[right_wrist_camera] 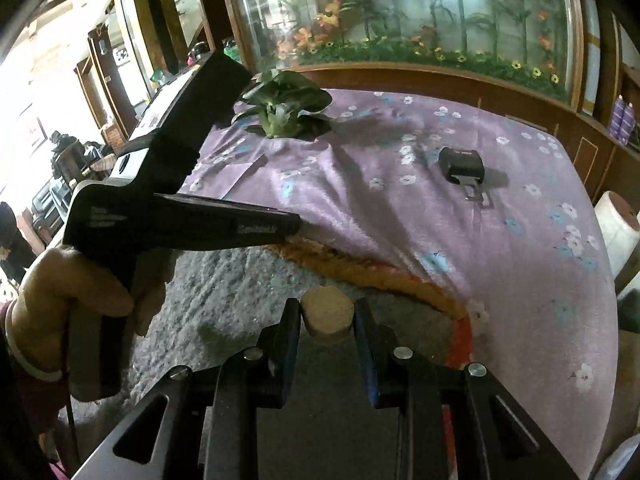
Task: Organize fruits
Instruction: 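Grasp the red date with the left gripper while the right gripper grasps a cream block, then carry the date and cream block into the tray and open both grippers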
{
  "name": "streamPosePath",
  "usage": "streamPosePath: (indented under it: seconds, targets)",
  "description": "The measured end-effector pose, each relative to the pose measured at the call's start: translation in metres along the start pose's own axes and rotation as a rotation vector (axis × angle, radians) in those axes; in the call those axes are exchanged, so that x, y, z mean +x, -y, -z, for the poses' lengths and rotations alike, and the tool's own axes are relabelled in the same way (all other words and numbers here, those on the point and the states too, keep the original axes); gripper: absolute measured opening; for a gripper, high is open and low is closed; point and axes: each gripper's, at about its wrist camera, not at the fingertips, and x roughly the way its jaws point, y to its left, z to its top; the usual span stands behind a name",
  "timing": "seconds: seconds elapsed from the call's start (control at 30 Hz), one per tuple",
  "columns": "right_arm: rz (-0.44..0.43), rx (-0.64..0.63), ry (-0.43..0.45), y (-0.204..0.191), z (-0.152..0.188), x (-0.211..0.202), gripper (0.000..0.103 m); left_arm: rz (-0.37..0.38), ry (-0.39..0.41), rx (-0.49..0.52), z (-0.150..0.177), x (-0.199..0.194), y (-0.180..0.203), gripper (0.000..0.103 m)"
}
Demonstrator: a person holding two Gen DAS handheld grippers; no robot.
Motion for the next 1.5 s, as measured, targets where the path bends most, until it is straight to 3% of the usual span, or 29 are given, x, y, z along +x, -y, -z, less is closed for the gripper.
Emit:
streamPosePath:
  seconds: [0.27, 0.47, 0.97, 1.5]
  targets:
    - [-0.031, -0.019, 0.028, -0.023, 0.002, -0.013, 0.026, 0.051, 0.070, -0.012, 0.031, -0.056, -0.023, 0.018]
    - [-0.089, -0.055, 0.027, -0.063, 0.005, -0.014, 0.026, 0.020, 0.142, -0.002, 0.065, -0.106, -0.041, 0.018]
    - [-0.234, -0.151, 0.002, -0.170, 0.015, -0.002, 0.026, -0.207, 0.210, -0.101, 0.136, -0.164, -0.126, 0.018]
    - [-0.366, -0.285, -0.018, -0.269, -0.005, 0.018, 0.026, -0.289, 0.200, -0.263, 0.206, -0.208, -0.216, 0.018]
